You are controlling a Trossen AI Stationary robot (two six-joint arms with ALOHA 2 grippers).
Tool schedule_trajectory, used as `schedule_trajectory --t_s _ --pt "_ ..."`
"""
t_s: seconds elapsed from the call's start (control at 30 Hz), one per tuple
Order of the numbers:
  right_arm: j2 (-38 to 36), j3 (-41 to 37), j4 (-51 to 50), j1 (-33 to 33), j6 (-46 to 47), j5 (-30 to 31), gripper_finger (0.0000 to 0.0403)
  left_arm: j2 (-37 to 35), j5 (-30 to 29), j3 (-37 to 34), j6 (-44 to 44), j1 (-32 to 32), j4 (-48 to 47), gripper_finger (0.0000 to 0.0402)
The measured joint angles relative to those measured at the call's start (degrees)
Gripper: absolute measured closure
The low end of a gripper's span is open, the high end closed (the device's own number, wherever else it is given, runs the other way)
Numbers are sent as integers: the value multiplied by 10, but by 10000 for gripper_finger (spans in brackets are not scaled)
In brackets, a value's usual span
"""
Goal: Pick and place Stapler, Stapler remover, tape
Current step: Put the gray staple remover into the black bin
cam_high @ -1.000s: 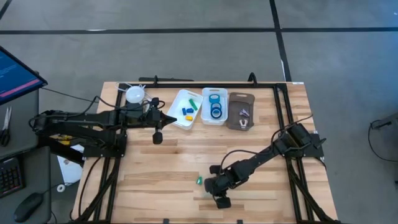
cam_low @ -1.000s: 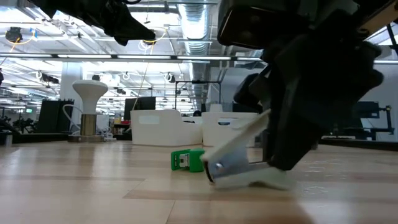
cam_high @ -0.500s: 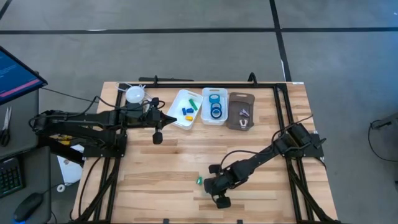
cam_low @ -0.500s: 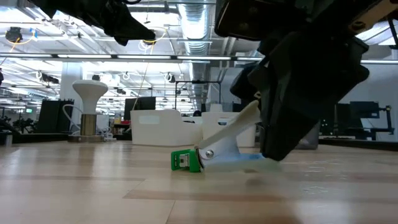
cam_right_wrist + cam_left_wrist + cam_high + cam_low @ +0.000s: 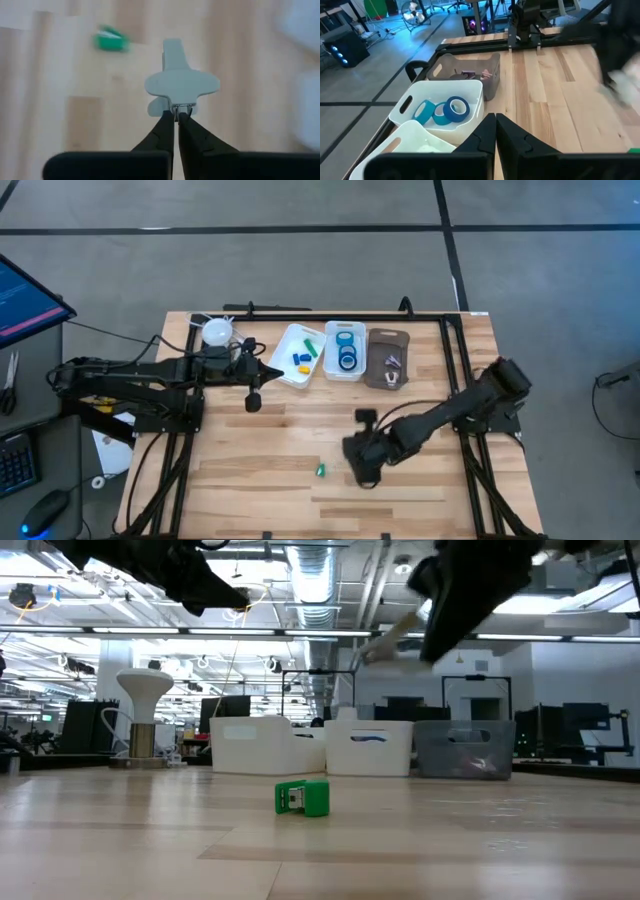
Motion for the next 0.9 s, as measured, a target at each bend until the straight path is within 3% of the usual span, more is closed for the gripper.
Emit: schedule_trajectory --t_s 0.2,0.37,0.6,0.9 --pt "-88 0 -111 -43 31 90 402 0 0 0 0 0 -9 398" --pt "-140 0 -188 -106 56 127 403 0 0 0 0 0 -10 398" --pt "-159 -11 -237 -224 51 129 403 0 0 0 0 0 -10 398" --pt "-157 -122 -184 -362 27 98 403 0 0 0 -6 0 -10 398"
